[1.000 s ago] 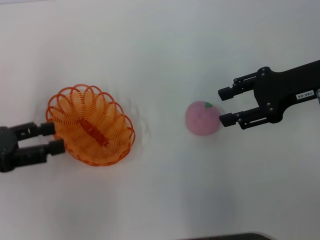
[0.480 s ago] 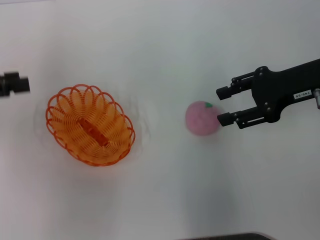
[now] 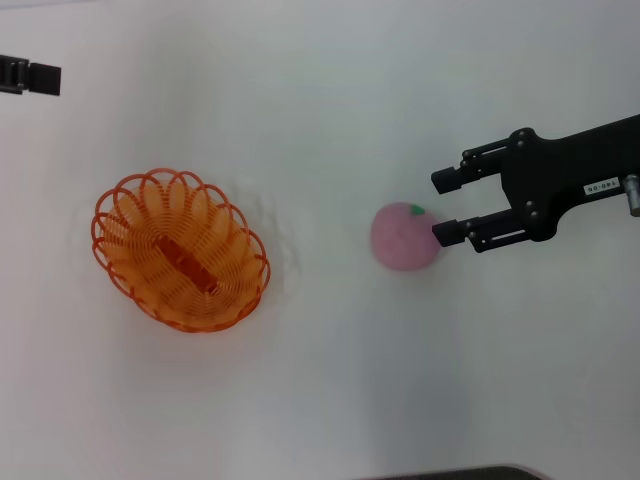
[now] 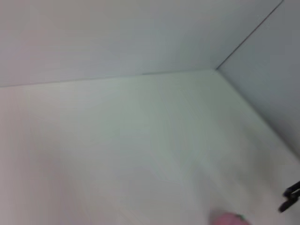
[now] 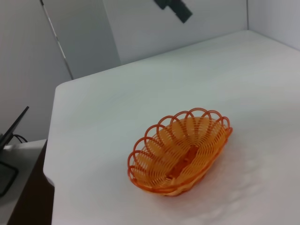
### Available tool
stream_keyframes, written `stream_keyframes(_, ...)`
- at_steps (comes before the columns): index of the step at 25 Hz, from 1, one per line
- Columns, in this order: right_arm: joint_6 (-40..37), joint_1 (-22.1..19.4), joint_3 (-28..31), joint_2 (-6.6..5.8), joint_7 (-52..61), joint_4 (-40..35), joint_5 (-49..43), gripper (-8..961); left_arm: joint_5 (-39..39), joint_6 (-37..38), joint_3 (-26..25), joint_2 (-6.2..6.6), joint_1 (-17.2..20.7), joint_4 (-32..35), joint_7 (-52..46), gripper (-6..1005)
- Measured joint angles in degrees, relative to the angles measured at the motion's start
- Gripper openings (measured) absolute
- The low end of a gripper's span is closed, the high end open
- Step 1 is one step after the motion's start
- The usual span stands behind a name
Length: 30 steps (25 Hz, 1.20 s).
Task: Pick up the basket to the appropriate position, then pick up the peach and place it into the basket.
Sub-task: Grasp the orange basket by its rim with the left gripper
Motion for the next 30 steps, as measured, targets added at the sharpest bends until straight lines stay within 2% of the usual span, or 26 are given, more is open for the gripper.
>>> stream_keyframes(6,0.4,0.01,-0.03,0.16,-0.14,0.13,0.01,685,12.33,-4.5,8.64,0.24,-5.31,1.63,-4.71,813)
stream_keyframes(10,0.92,0.1,-0.06,0.23,-0.15,0.87,0.04,685,19.7,-6.94,14.3,-0.78,-7.68,1.91,-7.91,813)
stream_keyframes(14,1.14,0.12,-0.07,0.29,-0.21,1.01,-0.13,685,24.6,-8.05,17.53,-2.78,-10.04,0.43,-8.88,814)
stream_keyframes(19,1.17,0.14,-0.07,0.3,-0.32,1.36,-0.17,685,28.4,-8.76,19.99,-5.6,-12.3,-1.35,-8.98,814)
stream_keyframes(22,1.47,0.14,-0.07,0.4,-0.52,1.49,-0.2,685,29.09,-11.16,21.99,-6.7,-12.38,-2.23,-9.0,814)
stream_keyframes(30,1.91,0.19,-0.06,0.62,-0.63,1.53,-0.24,686,29.19,-17.5,25.21,-6.95,-12.77,-10.91,-9.05,814)
